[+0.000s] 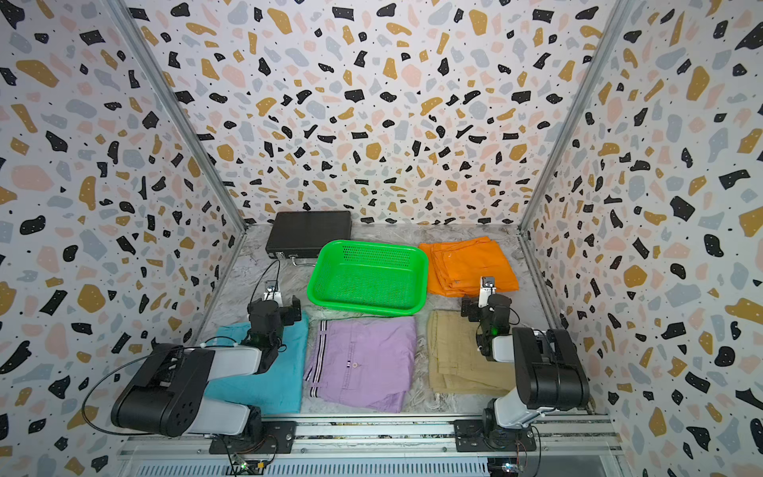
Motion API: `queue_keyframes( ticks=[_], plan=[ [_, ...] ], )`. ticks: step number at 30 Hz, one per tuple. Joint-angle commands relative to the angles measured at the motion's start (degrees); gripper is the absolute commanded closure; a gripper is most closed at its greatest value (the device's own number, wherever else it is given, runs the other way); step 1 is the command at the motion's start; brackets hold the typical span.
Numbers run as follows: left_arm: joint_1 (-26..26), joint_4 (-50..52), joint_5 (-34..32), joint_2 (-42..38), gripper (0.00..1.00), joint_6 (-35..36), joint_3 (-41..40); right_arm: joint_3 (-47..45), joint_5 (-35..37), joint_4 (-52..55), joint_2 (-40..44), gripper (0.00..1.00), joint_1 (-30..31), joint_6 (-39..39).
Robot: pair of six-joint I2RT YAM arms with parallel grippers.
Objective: Put the folded long pants in the basket
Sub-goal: Pick up the long pant at the center of the board.
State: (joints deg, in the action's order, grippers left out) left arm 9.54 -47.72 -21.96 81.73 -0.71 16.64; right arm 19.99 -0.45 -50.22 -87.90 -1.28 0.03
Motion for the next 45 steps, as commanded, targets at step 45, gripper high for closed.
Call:
queue_keyframes(
  ticks=[45],
  plan=[
    [3.3, 66.0, 17.7, -23.0, 0.00, -25.4, 29.2, 31.5, -33.3, 72.6, 13.6, 0.02, 14.1, 22.1]
  ],
)
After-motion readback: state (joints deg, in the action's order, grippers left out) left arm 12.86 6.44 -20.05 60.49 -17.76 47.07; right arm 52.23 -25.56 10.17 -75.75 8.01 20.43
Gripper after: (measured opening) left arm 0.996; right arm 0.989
